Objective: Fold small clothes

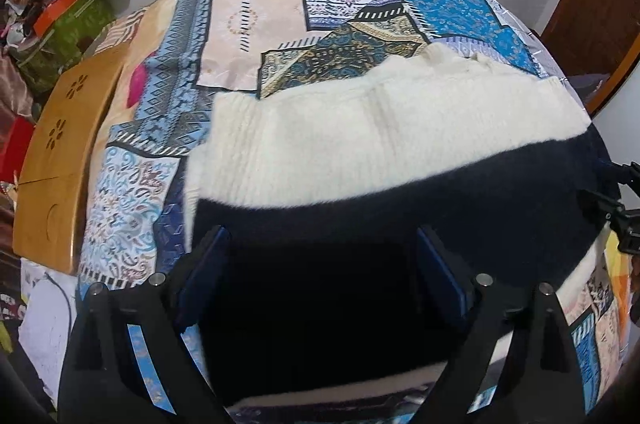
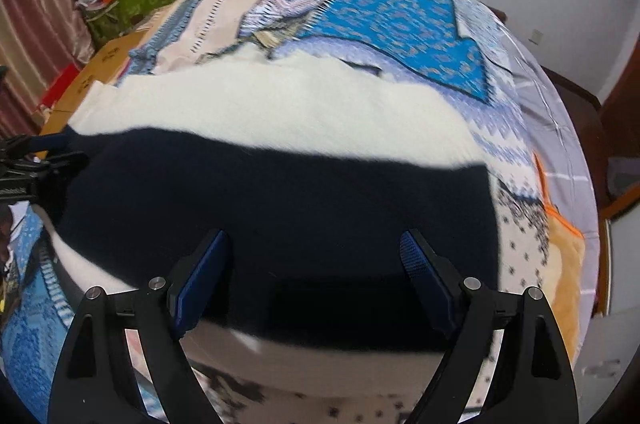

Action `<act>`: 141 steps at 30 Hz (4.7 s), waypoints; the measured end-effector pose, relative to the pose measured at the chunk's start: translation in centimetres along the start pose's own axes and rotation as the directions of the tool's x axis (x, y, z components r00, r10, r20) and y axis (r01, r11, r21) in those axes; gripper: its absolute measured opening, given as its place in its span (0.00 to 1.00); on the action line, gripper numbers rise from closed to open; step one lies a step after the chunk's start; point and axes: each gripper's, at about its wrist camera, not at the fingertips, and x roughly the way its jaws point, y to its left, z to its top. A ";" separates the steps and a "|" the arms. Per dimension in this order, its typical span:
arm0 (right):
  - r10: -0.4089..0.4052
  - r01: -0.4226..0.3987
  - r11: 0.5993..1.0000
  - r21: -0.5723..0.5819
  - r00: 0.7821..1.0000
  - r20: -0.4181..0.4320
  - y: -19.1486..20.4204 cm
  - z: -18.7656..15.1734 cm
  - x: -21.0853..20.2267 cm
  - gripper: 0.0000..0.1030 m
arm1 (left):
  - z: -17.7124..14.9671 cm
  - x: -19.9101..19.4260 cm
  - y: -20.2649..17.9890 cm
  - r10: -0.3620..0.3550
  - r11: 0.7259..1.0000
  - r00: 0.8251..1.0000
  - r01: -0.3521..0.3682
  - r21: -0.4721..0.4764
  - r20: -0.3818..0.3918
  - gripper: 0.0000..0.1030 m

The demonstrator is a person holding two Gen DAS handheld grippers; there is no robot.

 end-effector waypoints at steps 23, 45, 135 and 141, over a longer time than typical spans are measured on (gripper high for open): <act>-0.062 0.060 0.996 0.067 0.998 0.017 -1.8 -2.0 -4.0 0.83 | -5.3 -3.9 7.7 0.044 0.980 0.999 -0.044 -0.193 -0.003 0.90; 0.053 -0.051 0.997 -0.062 0.998 0.025 6.8 0.1 -1.1 0.83 | -9.3 -3.0 6.7 -0.367 0.823 0.929 0.303 -0.481 -0.043 0.89; 0.218 -0.222 0.973 0.064 0.973 0.075 1.0 0.3 -0.2 0.86 | 6.3 -8.3 -13.6 -0.317 0.948 0.944 0.317 0.016 0.092 0.18; 0.219 -0.225 0.972 0.066 0.971 0.091 1.3 2.6 0.6 0.86 | 5.6 -7.8 -11.8 -0.383 0.922 0.922 0.385 -0.032 0.056 0.18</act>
